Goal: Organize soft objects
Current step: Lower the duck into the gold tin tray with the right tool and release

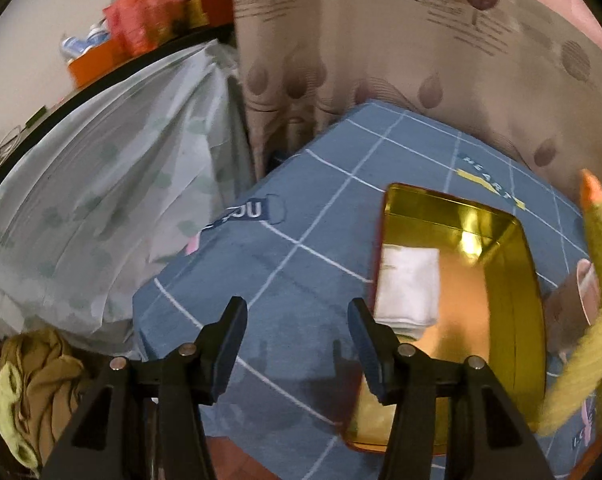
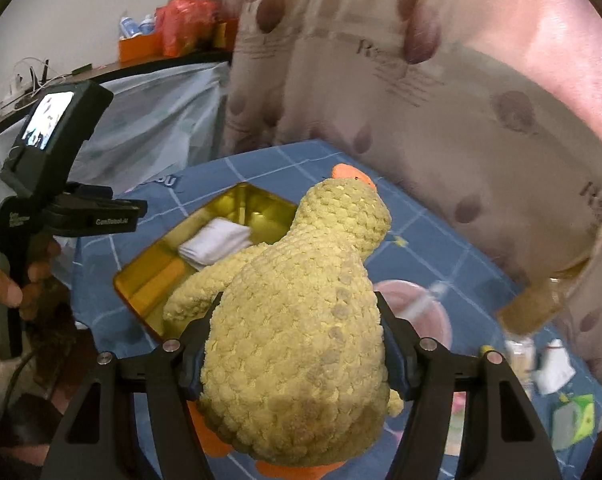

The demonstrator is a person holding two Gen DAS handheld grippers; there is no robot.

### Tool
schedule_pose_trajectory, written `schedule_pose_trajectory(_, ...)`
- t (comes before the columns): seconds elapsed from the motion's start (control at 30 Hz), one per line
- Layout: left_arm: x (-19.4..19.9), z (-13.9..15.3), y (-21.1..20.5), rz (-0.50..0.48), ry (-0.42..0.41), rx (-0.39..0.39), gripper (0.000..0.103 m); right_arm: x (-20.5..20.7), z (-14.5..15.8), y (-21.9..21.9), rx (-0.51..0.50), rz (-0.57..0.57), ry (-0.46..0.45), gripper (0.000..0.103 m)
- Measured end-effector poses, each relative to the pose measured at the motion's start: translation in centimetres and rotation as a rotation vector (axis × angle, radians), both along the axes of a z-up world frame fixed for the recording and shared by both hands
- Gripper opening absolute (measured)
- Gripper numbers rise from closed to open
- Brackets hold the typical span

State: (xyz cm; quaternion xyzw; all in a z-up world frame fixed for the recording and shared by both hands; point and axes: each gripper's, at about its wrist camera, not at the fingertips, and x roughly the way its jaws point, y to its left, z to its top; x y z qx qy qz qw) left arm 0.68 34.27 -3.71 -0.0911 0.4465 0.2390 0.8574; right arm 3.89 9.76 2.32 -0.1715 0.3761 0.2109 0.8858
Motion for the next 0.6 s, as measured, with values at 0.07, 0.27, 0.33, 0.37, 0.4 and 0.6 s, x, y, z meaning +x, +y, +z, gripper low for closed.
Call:
schedule_pose_trajectory(0.07, -0.4, 0.0, 0.5, 0.016, -0.007, -0.005, 0.054, 0.7, -0.7, 1.3, 0.01, -0.003, 0.03, 0.064)
schedule_pose_trajectory(0.27, -0.8, 0.0, 2.0, 0.044, -0.037, -0.05, 0.054, 2.4, -2.7, 4.1, -0.009, -0.028, 0.081, 0.064)
schedule_pose_trajectory(0.33, -0.9, -0.2, 2.7, 0.052, -0.04, -0.065, 0.054, 2.8, -3.3, 4.9, -0.024, -0.034, 0.086, 0.064)
schedule_pose_trajectory(0.37, -1.0, -0.3, 2.8, 0.057, -0.041, -0.076, 0.054, 3.0, -3.8, 5.4, -0.031, -0.039, 0.089, 0.064)
schedule_pose_trajectory(0.4, -1.1, -0.5, 3.1, 0.066, -0.042, -0.089, 0.054, 3.1, -4.1, 5.7, -0.038, -0.042, 0.091, 0.064)
schedule_pose_trajectory(0.6, -1.2, -0.9, 4.0, 0.086, -0.048, -0.119, 0.054, 4.5, -6.7, 7.6, -0.131, -0.072, 0.089, 0.064)
